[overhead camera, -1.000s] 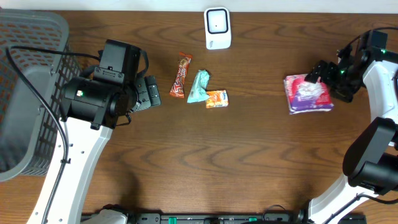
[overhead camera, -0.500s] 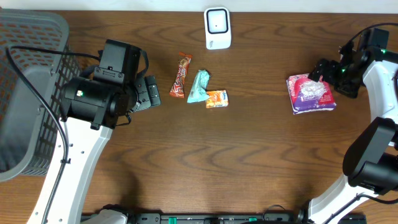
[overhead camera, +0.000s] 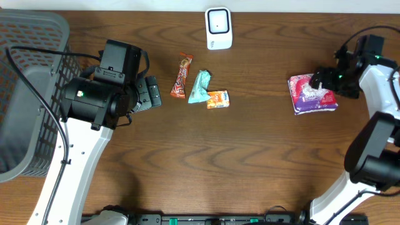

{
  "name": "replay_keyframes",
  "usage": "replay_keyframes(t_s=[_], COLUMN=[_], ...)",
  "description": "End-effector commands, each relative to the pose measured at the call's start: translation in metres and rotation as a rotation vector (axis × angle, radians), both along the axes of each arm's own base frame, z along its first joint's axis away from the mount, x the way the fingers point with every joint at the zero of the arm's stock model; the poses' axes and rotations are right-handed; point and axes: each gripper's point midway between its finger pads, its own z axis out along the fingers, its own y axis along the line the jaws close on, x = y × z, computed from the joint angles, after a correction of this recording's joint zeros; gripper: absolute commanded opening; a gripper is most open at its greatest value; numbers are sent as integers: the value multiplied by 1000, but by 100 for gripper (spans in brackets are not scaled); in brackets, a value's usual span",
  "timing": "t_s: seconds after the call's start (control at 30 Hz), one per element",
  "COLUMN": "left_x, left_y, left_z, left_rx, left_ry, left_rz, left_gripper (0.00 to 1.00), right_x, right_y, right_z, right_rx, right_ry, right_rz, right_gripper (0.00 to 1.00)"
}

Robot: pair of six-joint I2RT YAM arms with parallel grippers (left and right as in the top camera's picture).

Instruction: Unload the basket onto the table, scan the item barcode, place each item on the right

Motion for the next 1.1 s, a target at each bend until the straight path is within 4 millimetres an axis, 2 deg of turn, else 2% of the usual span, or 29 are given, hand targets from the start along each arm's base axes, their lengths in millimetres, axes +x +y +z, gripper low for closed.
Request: replay_keyframes(t_s=[0.0, 0.03, 0.07, 0.1, 0.13, 0.27, 0.4, 0.6, 0.63, 0.73, 0.77, 0.97, 1.07], left_x=[0, 0, 0, 0, 0, 0, 0, 0, 0, 0, 0, 0, 0], left_y=[2, 2, 2, 2, 2, 2, 2, 2, 2, 2, 2, 2, 2], left_z=[0, 0, 0, 0, 0, 0, 0, 0, 0, 0, 0, 0, 0], left_rx=[16, 16, 16, 16, 16, 16, 16, 16, 16, 16, 16, 16, 16], left_ry=[-1, -1, -1, -1, -1, -1, -1, -1, -1, -1, -1, -1, -1], left_rz=[-4, -3, -3, -4, -3, -4, -4, -4, -4, -3, -4, -3, -4], left_gripper=[98, 98, 98, 98, 98, 98, 98, 98, 98, 98, 98, 98, 98], right_x=[-9, -11, -11, -10, -9, -7, -3, 23, 34, 60, 74, 126, 145], right_y=[28, 47, 56, 70, 76, 100, 117, 152, 160, 177, 189, 242, 255], right_z=[-36, -41, -42, -38, -35, -19, -6, 34, 45, 58, 65, 88, 95], right_rx=[170, 280, 335, 425, 459, 560, 586, 713, 756, 809, 809, 702, 590], right_ry=[57, 56, 54, 40, 30, -3, -2, -72, -91, -131, -174, -405, -530], right_rz=[103, 139, 145, 157, 165, 200, 190, 150, 109, 31, 21, -30, -110], right_gripper=[92, 84, 79, 63, 54, 2, 1, 1, 1, 1, 1, 1, 1])
